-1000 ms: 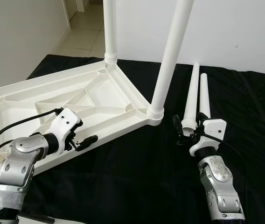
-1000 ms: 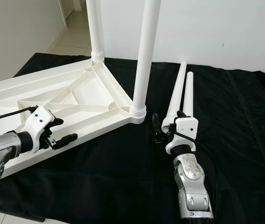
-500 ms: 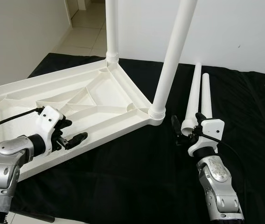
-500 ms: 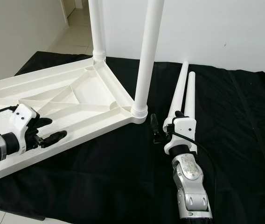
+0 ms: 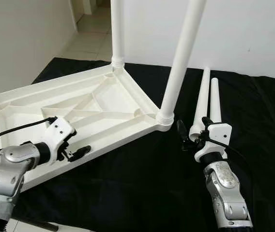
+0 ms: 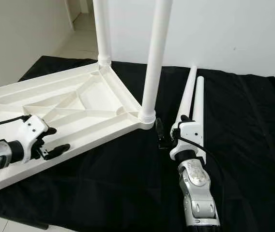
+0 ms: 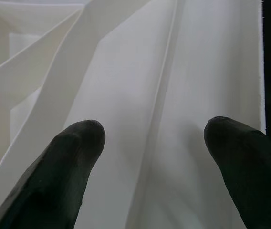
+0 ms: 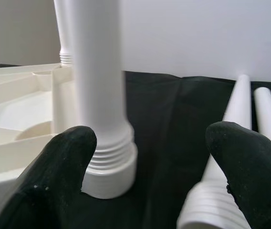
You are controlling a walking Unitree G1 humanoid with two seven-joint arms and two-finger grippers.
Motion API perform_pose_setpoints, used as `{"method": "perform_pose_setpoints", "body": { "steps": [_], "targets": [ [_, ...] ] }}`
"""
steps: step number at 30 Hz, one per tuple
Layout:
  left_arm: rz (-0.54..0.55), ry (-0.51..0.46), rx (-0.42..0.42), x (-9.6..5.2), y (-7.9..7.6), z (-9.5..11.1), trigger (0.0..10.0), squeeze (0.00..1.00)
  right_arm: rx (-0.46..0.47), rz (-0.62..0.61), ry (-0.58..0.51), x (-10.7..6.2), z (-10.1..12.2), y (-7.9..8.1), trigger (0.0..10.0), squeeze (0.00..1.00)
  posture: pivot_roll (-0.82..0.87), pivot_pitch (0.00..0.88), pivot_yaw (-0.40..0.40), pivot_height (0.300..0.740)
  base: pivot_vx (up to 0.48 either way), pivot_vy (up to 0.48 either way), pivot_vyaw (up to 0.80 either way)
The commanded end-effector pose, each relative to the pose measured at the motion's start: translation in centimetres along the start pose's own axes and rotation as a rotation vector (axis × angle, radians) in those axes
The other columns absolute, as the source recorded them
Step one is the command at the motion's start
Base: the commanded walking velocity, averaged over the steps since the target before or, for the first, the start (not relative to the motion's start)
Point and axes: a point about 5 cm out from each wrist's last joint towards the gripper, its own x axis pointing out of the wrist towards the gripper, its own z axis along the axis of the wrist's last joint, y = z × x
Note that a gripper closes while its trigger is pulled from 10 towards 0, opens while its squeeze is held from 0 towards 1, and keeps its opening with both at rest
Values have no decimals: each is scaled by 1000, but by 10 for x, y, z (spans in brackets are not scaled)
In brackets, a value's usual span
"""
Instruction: Building children table
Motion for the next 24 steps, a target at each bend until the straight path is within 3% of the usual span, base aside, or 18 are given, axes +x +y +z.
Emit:
{"method": "perform_pose_setpoints", "body": {
  "steps": [1,6,12,19,24],
  "targets": [
    [-136,63,-41,18,-28,-15,10000,0,0,0,2,1,-1,0,10000,0,-43,68,7,740,0,0,0],
    [-206,10,-44,28,-43,-5,10000,0,-2,-4,0,1,0,0,10000,0,-45,73,13,740,0,0,0],
    [-252,-139,-66,58,-65,31,10000,0,4,-9,-5,3,0,2,10000,0,-45,73,18,740,0,0,0],
    [-169,-202,-86,79,-67,51,10000,0,7,-13,-10,4,1,3,10000,0,-51,77,22,740,0,0,0],
    [-131,-255,-108,81,-61,63,10000,0,9,-15,-9,3,1,4,10000,0,-51,80,25,740,0,0,0]
  ]
}}
